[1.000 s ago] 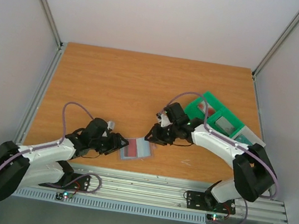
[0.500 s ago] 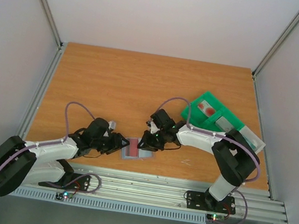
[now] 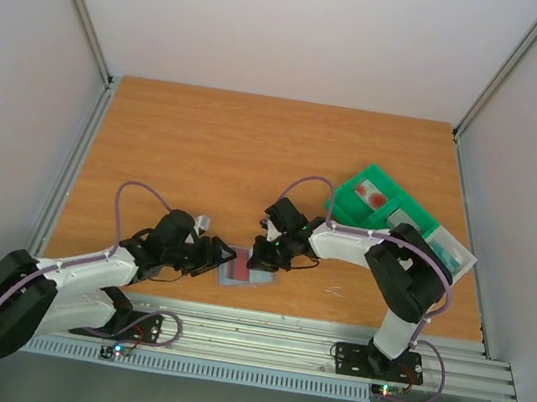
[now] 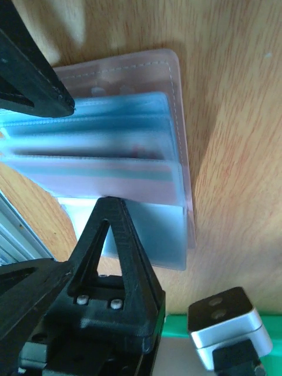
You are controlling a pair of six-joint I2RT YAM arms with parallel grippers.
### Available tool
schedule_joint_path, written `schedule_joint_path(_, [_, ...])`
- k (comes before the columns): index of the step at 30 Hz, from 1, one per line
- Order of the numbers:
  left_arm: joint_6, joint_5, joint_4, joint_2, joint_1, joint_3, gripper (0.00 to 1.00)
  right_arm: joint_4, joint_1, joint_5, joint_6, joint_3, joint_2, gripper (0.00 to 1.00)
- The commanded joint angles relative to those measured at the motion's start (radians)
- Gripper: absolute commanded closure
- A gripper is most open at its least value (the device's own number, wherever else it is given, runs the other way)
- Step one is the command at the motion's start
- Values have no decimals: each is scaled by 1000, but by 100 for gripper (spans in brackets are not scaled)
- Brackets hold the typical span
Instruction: Take the credit cards out of the card holder
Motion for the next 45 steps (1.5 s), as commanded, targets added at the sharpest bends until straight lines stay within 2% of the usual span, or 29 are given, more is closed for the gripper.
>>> schedule_joint_path(1, [27,16,-8,-26,2,33,32,18,13,44,-10,-15,14,97])
schedule_joint_path(12, [44,46,-10,10,0,74,34,56,14,41,-4,-63,34,98])
schedule_joint_path(16, [39,51,14,26,-1,77,38,71,13,28,1,-65,41,98])
schedule_joint_path(23, [29,46,70,101,-6,67,41,109,13,8,22,-83,41,98])
schedule_joint_path(25, [23,52,90,120,-9,69,45,123,13,1,32,-87,40,98])
schedule_joint_path(29, [11,53,103,133,-17,78,60,202,14,-13,76,-123,33,98])
schedule_joint_path(32, [26,-8,-21,114,-20,108,66,255,22,-15,115,-153,35,98])
schedule_joint_path(38, [27,-23,-76,75,-22,120,74,335,34,-15,157,-172,21,98])
schedule_joint_path(45, [22,-17,-114,85,-36,156,72,344,43,-27,137,-171,20,96])
